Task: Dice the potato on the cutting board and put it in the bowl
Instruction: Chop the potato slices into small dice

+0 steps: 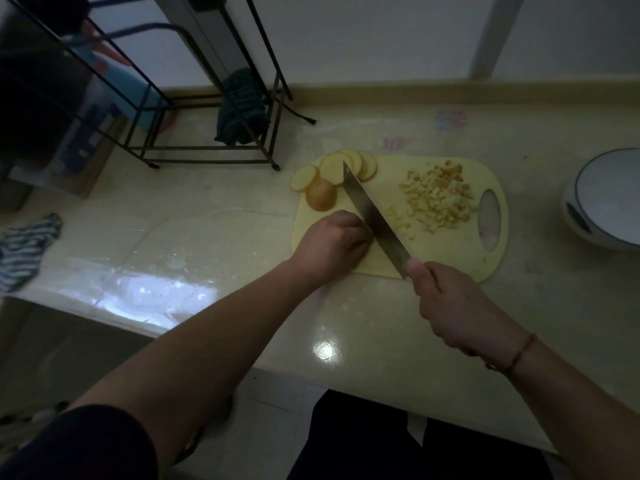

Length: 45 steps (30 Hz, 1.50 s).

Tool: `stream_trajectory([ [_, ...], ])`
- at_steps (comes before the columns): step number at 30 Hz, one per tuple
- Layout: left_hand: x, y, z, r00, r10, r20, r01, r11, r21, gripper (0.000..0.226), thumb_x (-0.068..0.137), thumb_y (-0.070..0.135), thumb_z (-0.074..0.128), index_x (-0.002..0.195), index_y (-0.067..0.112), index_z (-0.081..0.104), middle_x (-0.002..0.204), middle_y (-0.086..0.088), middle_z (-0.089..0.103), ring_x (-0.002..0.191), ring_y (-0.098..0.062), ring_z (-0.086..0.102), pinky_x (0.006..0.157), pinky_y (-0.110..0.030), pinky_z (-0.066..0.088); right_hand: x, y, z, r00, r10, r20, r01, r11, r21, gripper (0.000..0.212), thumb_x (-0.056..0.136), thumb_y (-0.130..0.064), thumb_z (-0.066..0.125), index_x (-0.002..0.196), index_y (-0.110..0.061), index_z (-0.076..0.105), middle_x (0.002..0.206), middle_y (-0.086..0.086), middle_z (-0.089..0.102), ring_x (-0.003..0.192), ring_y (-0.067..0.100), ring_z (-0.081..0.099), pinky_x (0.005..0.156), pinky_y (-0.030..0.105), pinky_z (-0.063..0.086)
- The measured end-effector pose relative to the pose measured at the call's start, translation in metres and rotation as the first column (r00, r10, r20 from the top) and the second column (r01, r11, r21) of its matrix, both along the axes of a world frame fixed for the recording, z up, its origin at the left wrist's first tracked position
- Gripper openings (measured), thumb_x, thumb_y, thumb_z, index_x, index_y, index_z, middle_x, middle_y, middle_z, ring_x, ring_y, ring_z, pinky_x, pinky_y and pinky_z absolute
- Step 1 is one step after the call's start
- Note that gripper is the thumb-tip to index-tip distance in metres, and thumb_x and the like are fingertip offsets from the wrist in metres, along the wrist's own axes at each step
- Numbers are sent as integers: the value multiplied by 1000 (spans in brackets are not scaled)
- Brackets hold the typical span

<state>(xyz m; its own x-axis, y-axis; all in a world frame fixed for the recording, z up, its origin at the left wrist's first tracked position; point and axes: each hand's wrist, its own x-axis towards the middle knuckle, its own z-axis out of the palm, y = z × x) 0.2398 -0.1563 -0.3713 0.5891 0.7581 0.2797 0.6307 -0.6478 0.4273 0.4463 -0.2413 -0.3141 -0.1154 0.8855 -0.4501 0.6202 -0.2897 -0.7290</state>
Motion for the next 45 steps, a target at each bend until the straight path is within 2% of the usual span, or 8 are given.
stream_trajectory([
  [8, 7, -2, -9, 983, 174, 60, -169, 982, -81, 19, 86, 23, 70, 89, 7, 80, 101, -10, 75, 90, -24, 70, 80, -34, 58, 46, 4, -1, 882, -334, -333, 226, 919, -324, 50, 95, -58, 35, 77, -13, 45, 50, 1, 38, 35, 13, 27, 43, 19, 26],
  [22, 62, 36, -4, 954, 245, 173, -220, 964, -148, 7, 80, 6, 78, 85, 3, 75, 90, -8, 71, 82, -19, 66, 74, -37, 56, 55, 12, 11, 845, -352, -404, 228, 918, -323, 46, 96, -54, 37, 79, -12, 46, 53, 3, 37, 38, 14, 26, 41, 20, 26],
  [25, 55, 23, -6, 944, 257, 208, -224, 960, -167, 7, 83, 7, 76, 88, 3, 75, 100, -9, 69, 90, -19, 66, 80, -35, 57, 59, 12, 14, 926, -247, -284, 212, 966, -151, 51, 93, -58, 37, 74, -12, 47, 49, -1, 42, 39, 15, 32, 43, 24, 29],
  [28, 40, 4, -6, 946, 207, 250, -203, 978, -42, 13, 89, 6, 64, 92, -1, 75, 106, -13, 68, 96, -21, 66, 82, -29, 56, 63, 10, 11, 998, -53, 43, 43, 977, 209, 54, 86, -64, 34, 72, -15, 52, 55, 2, 54, 48, 11, 48, 50, 34, 36],
  [34, 42, -12, 17, 890, 178, 420, -255, 958, 135, 19, 79, -10, 57, 92, 2, 66, 98, -13, 58, 93, -26, 56, 83, -32, 46, 67, 7, -6, 851, 77, 519, -307, 875, 374, 51, 90, -63, 29, 93, -19, 53, 60, 5, 54, 51, 28, 54, 44, 29, 23],
  [37, 49, -6, 32, 971, 12, 239, -63, 976, 206, 14, 86, 12, 62, 93, 3, 70, 99, -12, 65, 96, -28, 57, 87, -37, 42, 66, 7, -12, 804, 101, 587, -400, 822, 406, 51, 91, -60, 26, 88, -16, 51, 59, 8, 58, 47, 30, 55, 43, 28, 25],
  [41, 63, 9, 34, 991, -30, -130, 30, 1000, 3, 44, 93, 56, 52, 104, 18, 71, 105, 0, 65, 101, -22, 56, 88, -41, 44, 62, 8, -17, 763, 115, 636, -454, 796, 400, 45, 92, -59, 29, 85, -18, 46, 56, 7, 57, 43, 29, 54, 42, 28, 28],
  [45, 73, 19, 33, 968, -54, -245, 27, 993, -113, 67, 89, 72, 36, 117, 21, 69, 112, 1, 61, 105, -21, 52, 91, -39, 43, 57, 10, -16, 720, 96, 687, -474, 792, 386, 44, 92, -57, 35, 85, -16, 51, 55, 7, 58, 41, 29, 55, 42, 26, 24],
])
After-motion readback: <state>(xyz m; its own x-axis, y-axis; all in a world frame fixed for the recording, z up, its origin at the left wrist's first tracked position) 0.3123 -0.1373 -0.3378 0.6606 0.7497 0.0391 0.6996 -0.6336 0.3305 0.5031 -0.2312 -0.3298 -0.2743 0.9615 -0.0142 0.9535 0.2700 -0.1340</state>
